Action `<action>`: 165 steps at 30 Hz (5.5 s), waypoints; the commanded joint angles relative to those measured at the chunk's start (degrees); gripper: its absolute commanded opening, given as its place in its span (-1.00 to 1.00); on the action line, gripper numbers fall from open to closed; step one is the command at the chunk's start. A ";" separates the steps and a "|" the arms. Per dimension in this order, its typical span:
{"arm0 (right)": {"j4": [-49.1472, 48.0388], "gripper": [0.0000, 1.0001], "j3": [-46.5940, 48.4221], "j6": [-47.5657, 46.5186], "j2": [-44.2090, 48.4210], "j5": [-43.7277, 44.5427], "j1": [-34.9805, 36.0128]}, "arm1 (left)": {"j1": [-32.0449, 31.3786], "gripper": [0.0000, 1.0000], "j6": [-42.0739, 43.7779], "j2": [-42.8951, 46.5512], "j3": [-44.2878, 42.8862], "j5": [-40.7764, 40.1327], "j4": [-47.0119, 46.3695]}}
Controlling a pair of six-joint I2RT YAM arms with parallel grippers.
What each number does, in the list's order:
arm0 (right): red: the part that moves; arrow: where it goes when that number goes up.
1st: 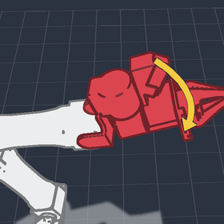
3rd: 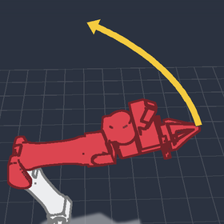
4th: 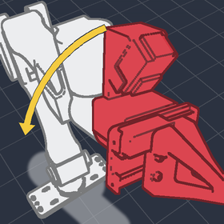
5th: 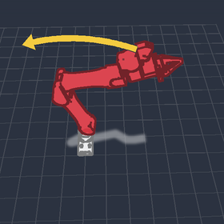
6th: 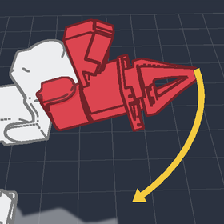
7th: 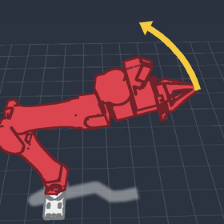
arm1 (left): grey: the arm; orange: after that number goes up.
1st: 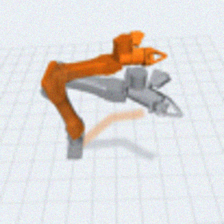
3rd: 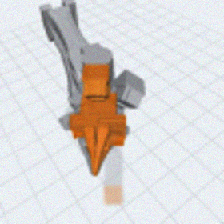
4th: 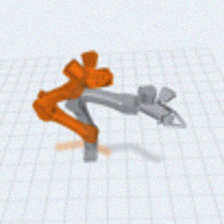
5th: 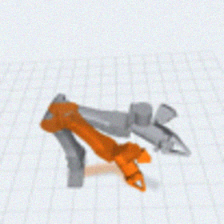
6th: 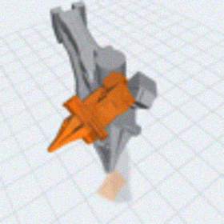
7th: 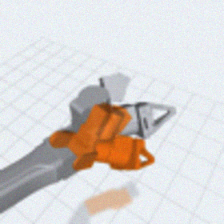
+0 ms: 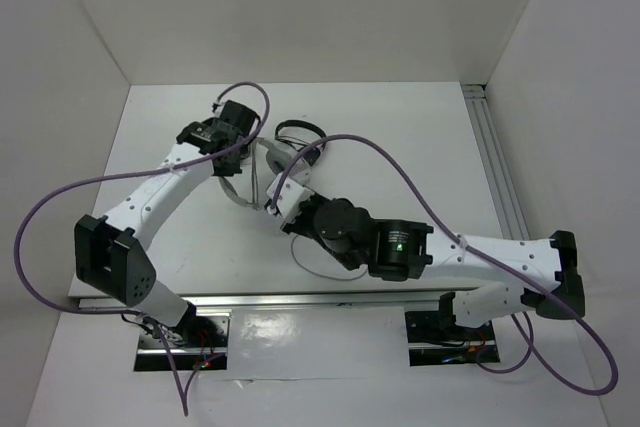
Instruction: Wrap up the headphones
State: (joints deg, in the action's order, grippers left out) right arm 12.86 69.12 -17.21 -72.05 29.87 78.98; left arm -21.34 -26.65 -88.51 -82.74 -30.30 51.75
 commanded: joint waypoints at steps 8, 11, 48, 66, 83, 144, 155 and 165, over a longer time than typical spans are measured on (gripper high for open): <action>-44.85 -1.00 -7.77 -38.86 0.60 35.17 -10.48 | -19.95 -1.00 1.08 1.58 6.27 -14.95 2.83; -47.14 -1.00 -10.40 -34.66 2.79 30.79 -18.30 | -24.26 -1.00 -1.02 6.58 8.73 -17.33 4.06; -63.81 -0.92 -13.48 37.58 -18.97 -68.79 -48.31 | -38.25 -1.00 11.36 28.48 -12.07 0.87 -12.45; -114.63 -0.95 -15.68 66.96 -49.06 -69.77 -38.21 | -34.57 -1.00 0.38 6.70 -45.29 -17.87 -6.83; -67.13 -1.00 -27.42 36.93 -14.36 -69.83 -15.18 | -8.99 -1.00 -10.34 0.44 -27.14 -14.19 -6.39; -19.72 -1.00 9.01 5.59 -16.97 -21.17 -52.87 | -29.02 -1.00 10.67 32.88 -5.22 1.04 5.99; -34.35 -1.00 -7.65 18.59 -17.43 -54.65 -42.88 | -29.02 -1.00 9.06 35.24 -10.35 1.56 -12.15; -64.52 -0.94 -18.05 30.55 -23.48 -57.47 -28.36 | -27.53 -1.00 5.65 19.44 -26.85 0.42 -18.16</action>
State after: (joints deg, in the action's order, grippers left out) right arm -41.47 52.90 7.42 -92.09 -26.24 47.42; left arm -49.74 -13.61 -68.23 -103.55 -30.02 57.19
